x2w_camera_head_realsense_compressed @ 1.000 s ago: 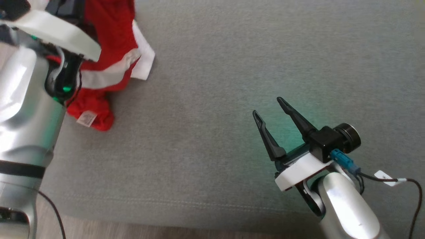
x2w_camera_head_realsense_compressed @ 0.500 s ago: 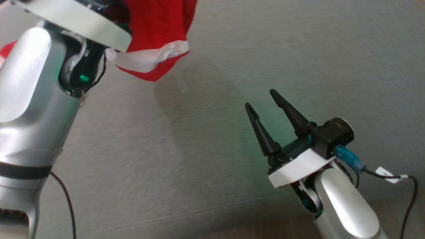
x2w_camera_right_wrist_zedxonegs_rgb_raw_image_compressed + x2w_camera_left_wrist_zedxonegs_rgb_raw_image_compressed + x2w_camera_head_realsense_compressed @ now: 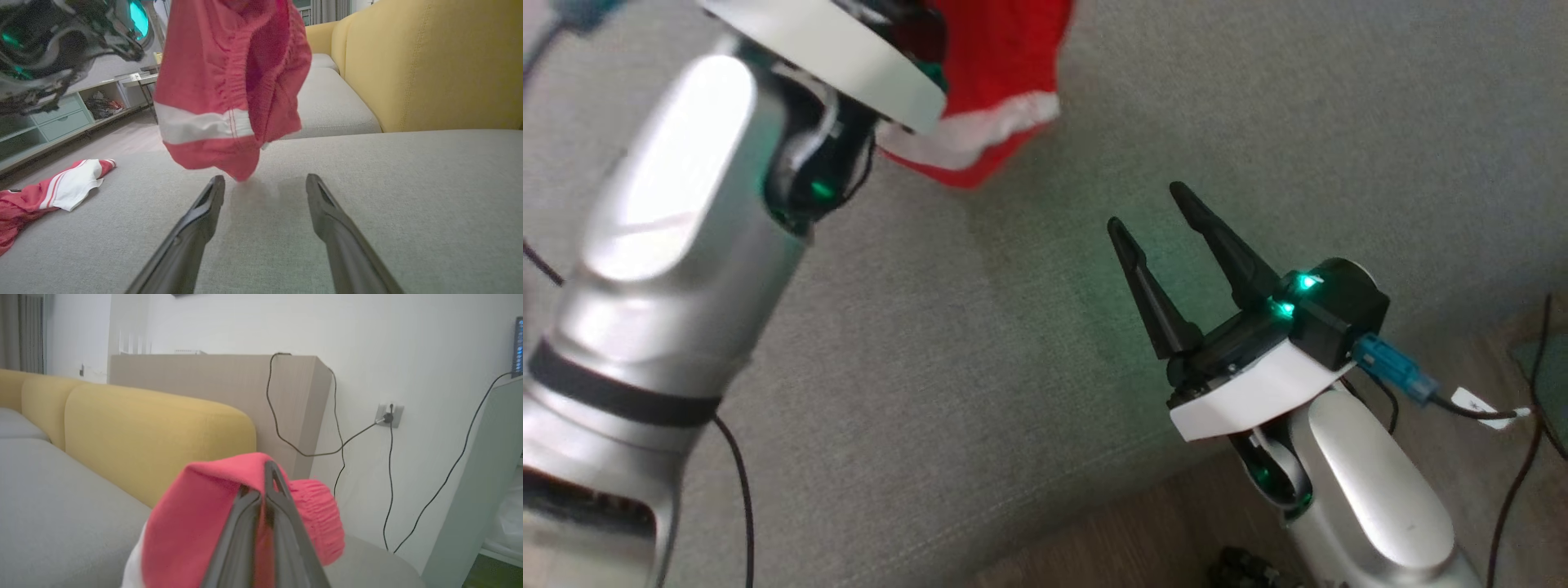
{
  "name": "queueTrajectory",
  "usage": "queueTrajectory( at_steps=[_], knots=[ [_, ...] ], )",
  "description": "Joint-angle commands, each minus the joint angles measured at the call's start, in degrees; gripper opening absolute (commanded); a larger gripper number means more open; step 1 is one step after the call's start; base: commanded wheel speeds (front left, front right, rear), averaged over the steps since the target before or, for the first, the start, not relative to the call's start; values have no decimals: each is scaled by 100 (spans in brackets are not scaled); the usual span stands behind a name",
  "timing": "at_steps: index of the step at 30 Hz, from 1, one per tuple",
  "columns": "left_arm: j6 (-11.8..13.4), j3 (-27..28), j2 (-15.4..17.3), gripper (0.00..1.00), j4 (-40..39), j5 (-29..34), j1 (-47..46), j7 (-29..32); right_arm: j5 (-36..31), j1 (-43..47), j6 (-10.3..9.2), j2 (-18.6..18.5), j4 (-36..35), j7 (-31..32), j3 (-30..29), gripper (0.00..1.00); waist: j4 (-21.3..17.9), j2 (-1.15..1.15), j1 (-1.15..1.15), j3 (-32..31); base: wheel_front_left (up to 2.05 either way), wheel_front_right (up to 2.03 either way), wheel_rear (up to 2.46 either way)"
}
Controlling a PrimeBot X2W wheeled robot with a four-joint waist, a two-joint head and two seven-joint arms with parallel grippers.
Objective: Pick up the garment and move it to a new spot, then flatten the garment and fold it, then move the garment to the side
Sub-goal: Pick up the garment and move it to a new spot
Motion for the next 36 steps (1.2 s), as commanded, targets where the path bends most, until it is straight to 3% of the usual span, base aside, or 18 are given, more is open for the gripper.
queueTrajectory(
  at_steps=[1, 7, 13, 14, 15, 26, 31, 36],
  knots=[
    [-9, 156, 141, 0, -72, 86, -114, -67, 47, -89, -1, 67, -204, -52, 75, 100, -80, 0, 0, 108, 0, 0, 0],
    [124, 38, -163, 0, 766, 417, 746, -333, 56, 24, -1, 67, -158, -52, -61, 100, -41, 0, 0, 109, 0, 0, 0],
    [124, 550, -500, 0, 1032, 1034, 1572, -348, -25, 95, -1, 67, -63, -52, -171, 100, 78, 0, 0, 11, 0, 0, 0],
    [132, 675, -566, 26, 998, 1139, 1685, -348, -41, 111, -1, 67, -48, -52, -193, 100, 109, 0, 0, -23, 0, 0, 0],
    [141, 807, -631, 100, 946, 1239, 1790, -348, -60, 130, -1, 67, -32, -52, -216, 100, 153, 0, 0, -66, 0, 0, 0],
    [732, 2114, -1031, 100, -318, 2481, 3385, -349, -369, 565, -1, 67, 300, -52, -432, 100, 908, 0, 0, -1014, 0, 0, 0],
    [1003, 2631, -1170, 100, -882, 2725, 4378, -350, -553, 832, -1, 67, 452, -52, -631, 100, 1344, 0, 0, -1391, 0, 0, 0],
    [1298, 2855, -1215, 100, -1268, 3243, 5133, -350, -788, 1084, -1, 67, 41, -52, -1040, 100, 1701, 0, 0, -1595, 0, 0, 0]
  ],
)
